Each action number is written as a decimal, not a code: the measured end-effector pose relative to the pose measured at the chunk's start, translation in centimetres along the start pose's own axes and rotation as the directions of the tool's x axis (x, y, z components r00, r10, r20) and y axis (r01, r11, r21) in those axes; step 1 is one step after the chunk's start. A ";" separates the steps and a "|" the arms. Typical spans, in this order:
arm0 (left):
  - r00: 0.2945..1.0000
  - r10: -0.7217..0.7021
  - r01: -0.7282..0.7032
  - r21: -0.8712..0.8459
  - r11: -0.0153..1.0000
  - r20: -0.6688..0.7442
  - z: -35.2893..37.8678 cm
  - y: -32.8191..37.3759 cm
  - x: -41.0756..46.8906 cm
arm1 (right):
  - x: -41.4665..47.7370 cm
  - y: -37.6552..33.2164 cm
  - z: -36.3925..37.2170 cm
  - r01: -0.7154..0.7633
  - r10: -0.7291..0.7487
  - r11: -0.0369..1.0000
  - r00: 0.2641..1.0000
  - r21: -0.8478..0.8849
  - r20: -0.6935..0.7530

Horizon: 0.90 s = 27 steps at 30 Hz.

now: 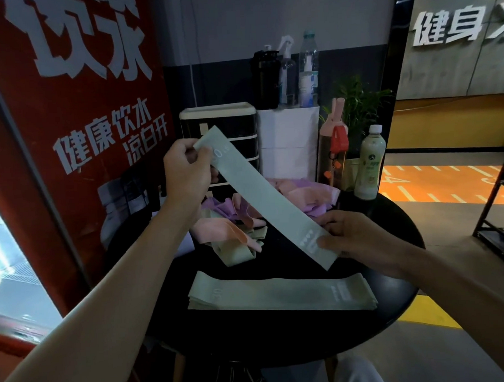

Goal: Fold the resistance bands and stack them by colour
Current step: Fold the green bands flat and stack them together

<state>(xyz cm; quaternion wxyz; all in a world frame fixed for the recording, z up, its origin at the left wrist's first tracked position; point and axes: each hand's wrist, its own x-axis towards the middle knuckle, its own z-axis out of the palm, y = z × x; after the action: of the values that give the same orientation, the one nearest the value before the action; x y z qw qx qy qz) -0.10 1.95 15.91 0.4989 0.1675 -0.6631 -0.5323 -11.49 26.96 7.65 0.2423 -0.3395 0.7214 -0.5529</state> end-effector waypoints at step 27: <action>0.981 0.104 -0.176 0.514 0.839 0.167 -8.6 -11.3 -12.9 | -5.0 7.0 1.0 0.086 -0.214 0.952 0.874 -0.294 -0.436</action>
<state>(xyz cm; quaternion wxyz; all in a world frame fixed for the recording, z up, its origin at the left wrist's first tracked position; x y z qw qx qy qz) 9.42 2.76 -0.78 0.4265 0.2132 -0.8254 -0.3023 -9.06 31.27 0.48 -0.0281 -0.2827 0.7967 -0.5335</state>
